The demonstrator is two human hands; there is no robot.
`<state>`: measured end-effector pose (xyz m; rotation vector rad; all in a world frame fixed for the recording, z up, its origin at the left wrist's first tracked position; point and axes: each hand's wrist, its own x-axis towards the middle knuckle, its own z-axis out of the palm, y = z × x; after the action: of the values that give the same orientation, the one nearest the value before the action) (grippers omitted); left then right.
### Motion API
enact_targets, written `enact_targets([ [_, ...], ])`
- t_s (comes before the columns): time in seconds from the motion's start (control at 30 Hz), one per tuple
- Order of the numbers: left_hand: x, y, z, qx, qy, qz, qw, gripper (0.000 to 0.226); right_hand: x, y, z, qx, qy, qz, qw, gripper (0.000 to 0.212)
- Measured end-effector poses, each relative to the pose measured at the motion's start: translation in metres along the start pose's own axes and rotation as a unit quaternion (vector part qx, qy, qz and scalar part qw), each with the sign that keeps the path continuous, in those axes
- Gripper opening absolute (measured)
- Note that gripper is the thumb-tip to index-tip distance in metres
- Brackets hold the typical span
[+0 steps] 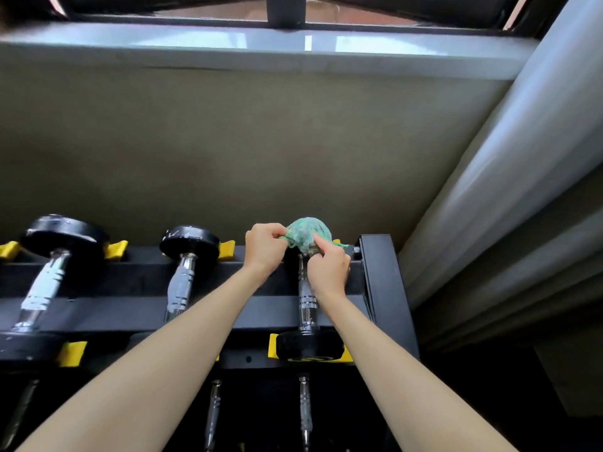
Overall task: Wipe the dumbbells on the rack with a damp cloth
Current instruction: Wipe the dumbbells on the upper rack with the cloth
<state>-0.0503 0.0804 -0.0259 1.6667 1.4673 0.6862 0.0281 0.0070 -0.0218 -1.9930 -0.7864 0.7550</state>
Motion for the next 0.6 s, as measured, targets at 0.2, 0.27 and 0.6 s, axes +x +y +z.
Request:
enact_targets([
  [0.2,-0.014,-0.020,-0.014,-0.091,-0.025,-0.092,0.991,0.036,0.003,0.004,0.000,0.141,-0.175,0.037,0.974,0.055],
  [0.27,-0.023,-0.021,-0.026,-0.131,-0.060,-0.113,0.983,0.034,0.003,0.003,-0.009,0.185,-0.224,0.074,0.954,0.053],
  [0.6,-0.039,0.012,-0.060,-0.196,-0.074,-0.053,0.976,0.021,-0.009,0.003,-0.051,0.341,-0.256,0.197,0.883,0.036],
])
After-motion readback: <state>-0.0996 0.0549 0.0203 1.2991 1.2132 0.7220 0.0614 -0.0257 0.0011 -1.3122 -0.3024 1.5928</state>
